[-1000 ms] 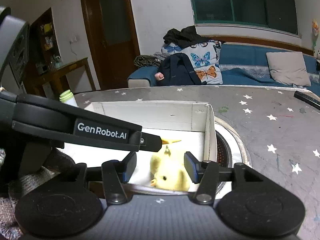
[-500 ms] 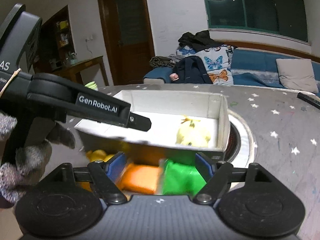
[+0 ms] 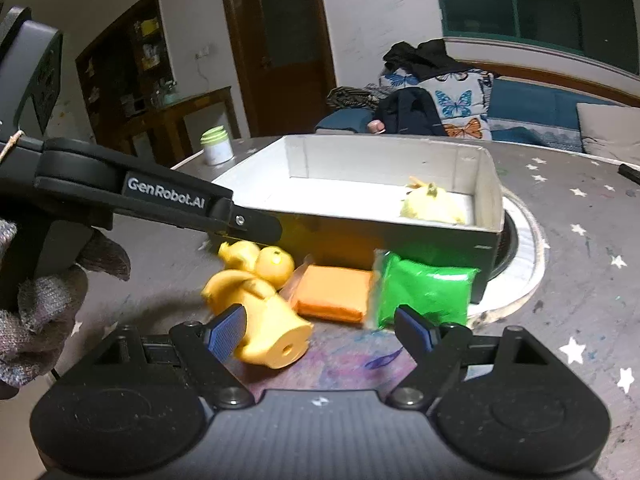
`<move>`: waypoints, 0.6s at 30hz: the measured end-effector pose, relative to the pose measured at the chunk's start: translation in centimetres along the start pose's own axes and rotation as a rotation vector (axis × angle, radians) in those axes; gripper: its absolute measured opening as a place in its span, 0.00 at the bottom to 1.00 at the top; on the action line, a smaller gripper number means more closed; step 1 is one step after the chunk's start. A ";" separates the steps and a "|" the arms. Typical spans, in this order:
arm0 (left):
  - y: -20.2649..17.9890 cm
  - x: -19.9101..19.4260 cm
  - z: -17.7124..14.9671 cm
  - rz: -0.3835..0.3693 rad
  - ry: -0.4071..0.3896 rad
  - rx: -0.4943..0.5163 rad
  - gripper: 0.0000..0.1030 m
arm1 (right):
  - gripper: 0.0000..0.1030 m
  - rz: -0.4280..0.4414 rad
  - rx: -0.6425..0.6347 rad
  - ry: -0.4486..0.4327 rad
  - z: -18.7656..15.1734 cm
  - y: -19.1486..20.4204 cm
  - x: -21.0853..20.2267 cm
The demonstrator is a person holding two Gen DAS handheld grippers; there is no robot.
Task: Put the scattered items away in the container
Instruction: 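Grasp the yellow duck figure with the right gripper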
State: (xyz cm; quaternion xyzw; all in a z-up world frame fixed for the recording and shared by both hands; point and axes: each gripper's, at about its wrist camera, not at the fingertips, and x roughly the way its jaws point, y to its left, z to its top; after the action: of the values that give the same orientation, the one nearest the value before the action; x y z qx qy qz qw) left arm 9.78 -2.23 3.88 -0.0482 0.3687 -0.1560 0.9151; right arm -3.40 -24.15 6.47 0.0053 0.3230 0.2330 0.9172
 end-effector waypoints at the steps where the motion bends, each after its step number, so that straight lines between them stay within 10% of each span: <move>1: 0.3 -0.2 -0.2 0.001 0.000 -0.011 0.35 | 0.80 0.004 -0.005 0.003 -0.1 0.2 0.1; 18: 4.9 -1.4 -2.5 -0.030 0.050 -0.194 0.35 | 0.81 0.102 -0.096 0.070 -0.4 3.2 3.7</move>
State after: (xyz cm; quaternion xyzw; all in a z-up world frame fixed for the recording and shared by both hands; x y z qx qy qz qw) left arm 8.29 2.92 1.98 -0.1381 0.4042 -0.1346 0.8941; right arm -2.52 -19.78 4.46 -0.0303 0.3429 0.2945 0.8915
